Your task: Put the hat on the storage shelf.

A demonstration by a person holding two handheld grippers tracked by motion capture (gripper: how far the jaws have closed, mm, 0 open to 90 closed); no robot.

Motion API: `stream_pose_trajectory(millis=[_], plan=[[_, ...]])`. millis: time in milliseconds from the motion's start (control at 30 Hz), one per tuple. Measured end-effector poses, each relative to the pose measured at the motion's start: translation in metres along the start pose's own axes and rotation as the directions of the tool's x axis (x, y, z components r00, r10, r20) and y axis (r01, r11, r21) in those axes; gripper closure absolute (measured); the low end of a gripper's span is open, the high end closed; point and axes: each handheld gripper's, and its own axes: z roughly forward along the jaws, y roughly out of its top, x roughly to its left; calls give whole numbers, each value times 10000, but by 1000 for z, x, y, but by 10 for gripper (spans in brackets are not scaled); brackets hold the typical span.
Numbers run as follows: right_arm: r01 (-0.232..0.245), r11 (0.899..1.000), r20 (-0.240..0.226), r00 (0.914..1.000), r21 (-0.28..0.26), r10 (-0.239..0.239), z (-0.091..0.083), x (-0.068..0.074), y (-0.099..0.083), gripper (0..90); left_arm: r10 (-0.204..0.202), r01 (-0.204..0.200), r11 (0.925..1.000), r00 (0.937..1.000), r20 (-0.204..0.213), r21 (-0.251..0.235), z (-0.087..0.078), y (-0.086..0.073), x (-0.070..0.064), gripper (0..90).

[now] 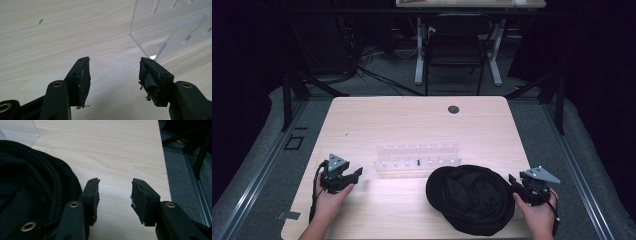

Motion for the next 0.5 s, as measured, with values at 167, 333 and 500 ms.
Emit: stream_pose_trajectory(millis=[167,333,500], plan=[[-95,9997,135,9999,-207,98,-7,2,3,584,-64,64,9999,10000,-29,84,1,0,1,418],[-385,9991,211,9990,-200,389,-17,5,11,570,-10,10,10000,10000,53,24,-2,0,-1,418],[-799,9957,107,9968,470,794,-20,11,18,589,146,-146,9999,9999,55,50,-4,0,-3,407]])
